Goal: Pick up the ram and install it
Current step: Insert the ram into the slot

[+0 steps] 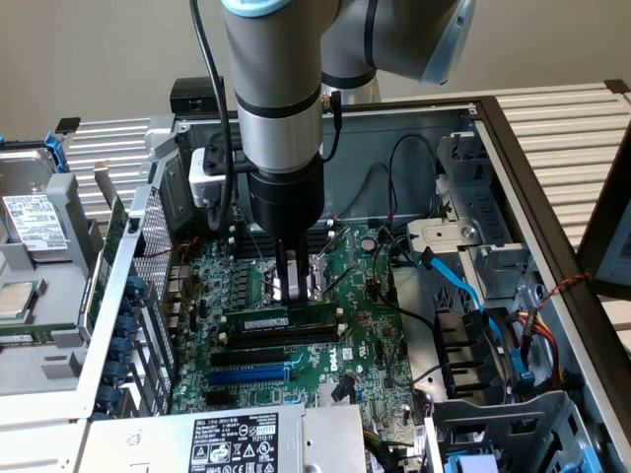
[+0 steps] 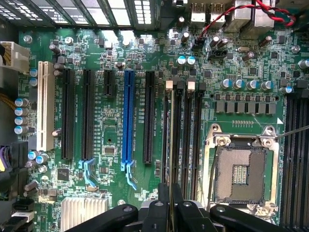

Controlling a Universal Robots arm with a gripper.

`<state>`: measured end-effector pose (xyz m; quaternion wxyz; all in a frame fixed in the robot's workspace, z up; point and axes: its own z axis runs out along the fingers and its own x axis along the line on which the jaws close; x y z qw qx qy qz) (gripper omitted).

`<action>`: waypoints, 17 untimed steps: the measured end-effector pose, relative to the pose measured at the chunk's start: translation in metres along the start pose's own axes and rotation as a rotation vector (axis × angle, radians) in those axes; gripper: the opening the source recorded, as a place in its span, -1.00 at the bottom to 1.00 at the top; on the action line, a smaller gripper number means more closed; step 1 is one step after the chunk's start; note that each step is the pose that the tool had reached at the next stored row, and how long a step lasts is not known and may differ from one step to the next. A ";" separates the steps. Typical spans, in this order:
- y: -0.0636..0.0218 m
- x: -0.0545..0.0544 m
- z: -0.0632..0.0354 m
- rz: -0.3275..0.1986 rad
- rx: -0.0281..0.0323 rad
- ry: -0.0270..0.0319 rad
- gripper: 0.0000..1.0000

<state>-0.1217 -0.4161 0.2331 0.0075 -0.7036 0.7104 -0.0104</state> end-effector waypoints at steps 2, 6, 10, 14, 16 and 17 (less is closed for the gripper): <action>0.0000 0.000 0.0001 0.000 0.0000 0.0000 -0.73; 0.0004 0.000 0.0017 0.000 0.0001 -0.0002 -0.73; 0.0008 0.000 0.0023 0.001 0.0001 -0.0001 -0.73; 0.0010 0.000 0.0035 0.002 0.0001 -0.0002 -0.73; 0.0011 0.000 0.0039 0.002 0.0000 0.0000 -0.73; 0.0011 0.000 0.0041 0.002 0.0000 0.0000 -0.73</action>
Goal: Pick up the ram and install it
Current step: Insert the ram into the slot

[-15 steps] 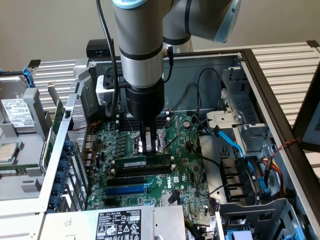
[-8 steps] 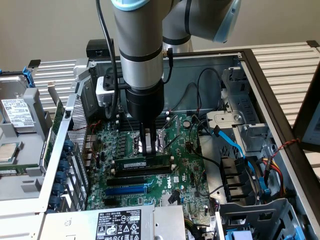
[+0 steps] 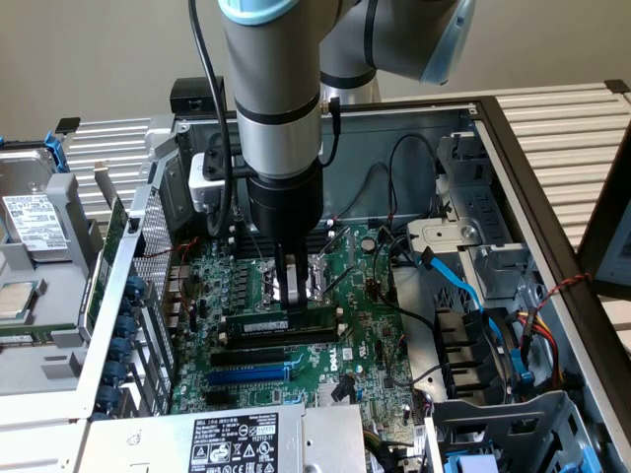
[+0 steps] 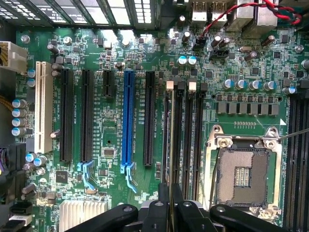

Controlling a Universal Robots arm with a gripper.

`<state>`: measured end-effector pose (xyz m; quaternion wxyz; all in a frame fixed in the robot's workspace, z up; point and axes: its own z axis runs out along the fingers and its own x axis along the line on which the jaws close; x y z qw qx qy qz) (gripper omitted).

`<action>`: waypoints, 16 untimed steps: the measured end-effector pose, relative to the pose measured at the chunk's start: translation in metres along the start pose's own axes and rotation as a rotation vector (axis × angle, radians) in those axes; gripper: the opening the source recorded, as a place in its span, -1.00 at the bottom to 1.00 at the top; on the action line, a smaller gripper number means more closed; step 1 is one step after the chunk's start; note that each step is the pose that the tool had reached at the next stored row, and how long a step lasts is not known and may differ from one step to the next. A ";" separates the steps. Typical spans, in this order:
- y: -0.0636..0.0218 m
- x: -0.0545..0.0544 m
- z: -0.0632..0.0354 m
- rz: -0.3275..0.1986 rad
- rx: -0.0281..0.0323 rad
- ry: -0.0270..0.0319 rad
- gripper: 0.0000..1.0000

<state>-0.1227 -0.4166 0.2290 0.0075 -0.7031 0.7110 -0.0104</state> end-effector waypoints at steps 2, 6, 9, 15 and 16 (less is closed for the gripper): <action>0.0001 0.000 0.0004 0.000 0.0001 -0.0002 -0.73; 0.0005 0.000 0.0009 0.000 0.0001 -0.0001 -0.73; 0.0007 0.000 0.0021 0.000 0.0001 -0.0001 -0.73; 0.0011 0.000 0.0025 0.001 0.0002 -0.0002 -0.73; 0.0011 0.000 0.0025 0.001 0.0002 -0.0002 -0.73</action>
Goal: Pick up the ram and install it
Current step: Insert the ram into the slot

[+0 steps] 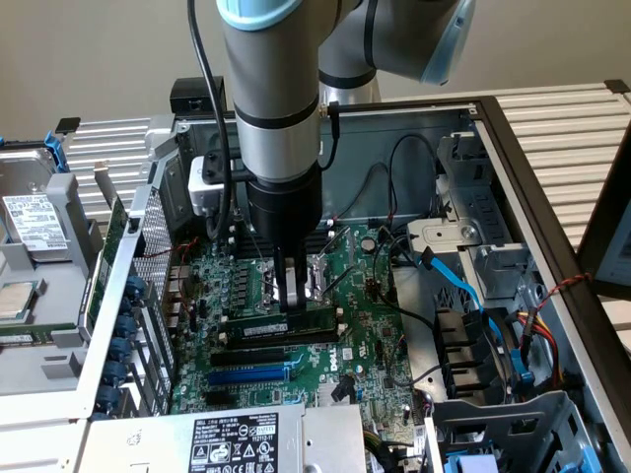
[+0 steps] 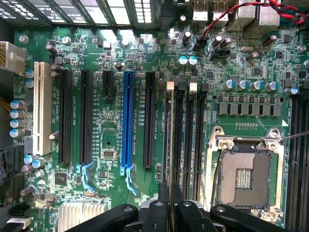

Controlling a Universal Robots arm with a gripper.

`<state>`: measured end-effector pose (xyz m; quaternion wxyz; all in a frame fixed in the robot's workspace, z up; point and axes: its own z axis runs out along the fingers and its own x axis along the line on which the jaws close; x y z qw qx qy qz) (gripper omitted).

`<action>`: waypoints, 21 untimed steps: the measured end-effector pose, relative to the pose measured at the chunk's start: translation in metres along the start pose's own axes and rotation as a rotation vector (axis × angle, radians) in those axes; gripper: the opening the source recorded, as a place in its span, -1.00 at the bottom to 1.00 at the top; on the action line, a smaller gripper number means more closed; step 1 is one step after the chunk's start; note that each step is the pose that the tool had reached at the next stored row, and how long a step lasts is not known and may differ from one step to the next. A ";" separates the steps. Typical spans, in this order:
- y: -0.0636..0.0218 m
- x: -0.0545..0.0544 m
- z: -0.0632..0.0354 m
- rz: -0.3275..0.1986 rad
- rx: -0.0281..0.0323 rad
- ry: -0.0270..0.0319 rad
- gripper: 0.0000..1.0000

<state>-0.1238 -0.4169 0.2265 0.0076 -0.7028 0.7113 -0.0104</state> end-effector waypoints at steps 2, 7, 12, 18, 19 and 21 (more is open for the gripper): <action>0.0001 0.000 0.0000 0.000 0.0002 0.0000 -0.73; 0.0002 0.001 -0.0008 0.000 0.0023 0.0000 -0.73; 0.0002 0.001 -0.0009 0.001 0.0049 0.0017 -0.73; 0.0005 0.001 0.0007 0.001 0.0076 0.0021 -0.73; 0.0009 0.001 0.0010 0.001 0.0079 0.0022 -0.73; 0.0023 0.001 0.0018 0.001 0.0087 0.0023 -0.73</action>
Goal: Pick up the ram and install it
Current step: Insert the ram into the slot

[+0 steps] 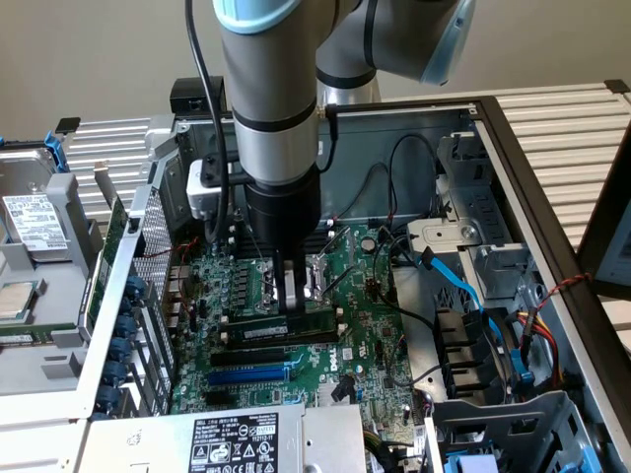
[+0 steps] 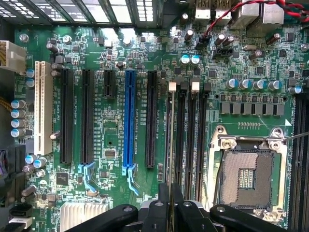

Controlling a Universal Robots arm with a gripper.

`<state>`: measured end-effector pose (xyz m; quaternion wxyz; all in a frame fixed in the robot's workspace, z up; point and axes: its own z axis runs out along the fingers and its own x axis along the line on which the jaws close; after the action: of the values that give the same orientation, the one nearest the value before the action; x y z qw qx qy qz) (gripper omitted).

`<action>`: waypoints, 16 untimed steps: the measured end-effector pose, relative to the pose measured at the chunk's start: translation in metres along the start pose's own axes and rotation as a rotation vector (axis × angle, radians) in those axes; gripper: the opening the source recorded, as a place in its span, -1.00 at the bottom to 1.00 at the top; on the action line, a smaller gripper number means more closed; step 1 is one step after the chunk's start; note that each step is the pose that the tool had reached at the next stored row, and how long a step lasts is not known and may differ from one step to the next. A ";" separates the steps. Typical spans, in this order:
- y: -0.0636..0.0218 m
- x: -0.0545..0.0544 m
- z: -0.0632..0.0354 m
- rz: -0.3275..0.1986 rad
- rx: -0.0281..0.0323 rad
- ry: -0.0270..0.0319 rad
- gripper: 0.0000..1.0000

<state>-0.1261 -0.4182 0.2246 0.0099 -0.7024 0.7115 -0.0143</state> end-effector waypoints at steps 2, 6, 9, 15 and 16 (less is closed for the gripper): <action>0.0020 0.000 0.0005 0.000 -0.0003 -0.0007 -0.73; 0.0041 0.000 0.0002 0.000 -0.0001 -0.0001 -0.56; 0.0040 0.000 -0.0034 0.000 -0.0001 -0.0002 -0.56; 0.0030 0.001 -0.0202 0.000 -0.0001 -0.0002 -0.56; 0.0025 0.001 -0.0202 0.000 0.0000 -0.0003 -0.56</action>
<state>-0.1292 -0.4194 0.2447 0.0100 -0.7024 0.7115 -0.0142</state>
